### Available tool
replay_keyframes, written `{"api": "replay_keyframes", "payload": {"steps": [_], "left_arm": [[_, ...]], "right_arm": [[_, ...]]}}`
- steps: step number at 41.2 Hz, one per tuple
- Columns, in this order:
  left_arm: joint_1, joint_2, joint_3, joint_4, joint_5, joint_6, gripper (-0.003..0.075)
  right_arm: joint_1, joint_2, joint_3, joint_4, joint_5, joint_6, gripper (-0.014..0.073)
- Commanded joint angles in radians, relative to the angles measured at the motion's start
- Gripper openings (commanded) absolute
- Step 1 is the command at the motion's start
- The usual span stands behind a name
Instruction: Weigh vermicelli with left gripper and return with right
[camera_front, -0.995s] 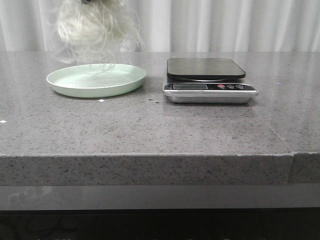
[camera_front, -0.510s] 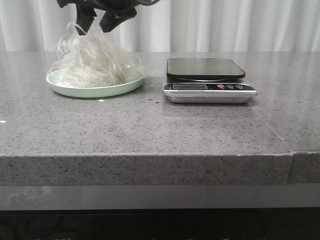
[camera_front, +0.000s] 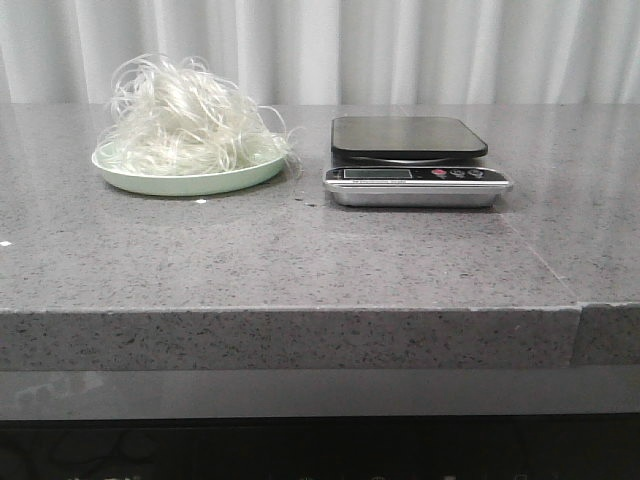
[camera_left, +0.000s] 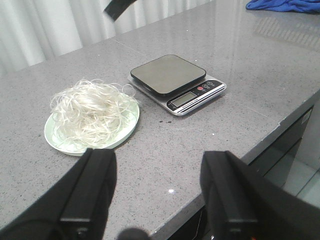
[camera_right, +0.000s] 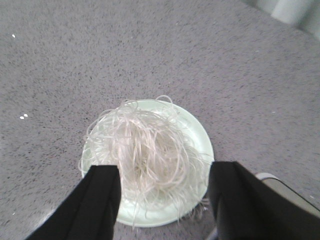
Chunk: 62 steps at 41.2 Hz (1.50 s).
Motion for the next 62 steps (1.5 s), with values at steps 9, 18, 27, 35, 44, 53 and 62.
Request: {"api": "replay_keyframes", "payload": {"steps": [9,18,27,35,44,53,62], "left_arm": [[-0.006,0.006,-0.023,-0.008,-0.075,-0.011,0.0440],[-0.006,0.006,-0.023,-0.008,-0.075,-0.011,0.0440],[-0.006,0.006,-0.023,-0.028,-0.075,-0.011,0.0440],[-0.006,0.006,-0.023,-0.030,-0.075,-0.011,0.0440],[-0.006,0.006,-0.010,-0.030,-0.077,-0.011,0.0440],[-0.006,0.006,0.023,-0.030,-0.077,-0.011,0.0440],[-0.006,0.006,0.032,-0.030,-0.085,-0.011,0.0440]], "right_arm": [[-0.005,-0.372,0.308,-0.038,-0.162,0.005,0.0492],[-0.005,-0.591,0.585,-0.054,-0.179,0.005,0.0492],[-0.005,-0.796,0.816,-0.054,-0.186,0.007,0.0492],[-0.005,-0.953,0.971,-0.054,-0.185,0.010,0.0492],[-0.005,-1.127,1.097,-0.054,-0.159,0.010,0.0492],[-0.005,-1.245,1.188,-0.054,-0.121,0.010,0.0492],[-0.005,-1.271,1.217,-0.054,-0.108,0.010,0.0492]]}}
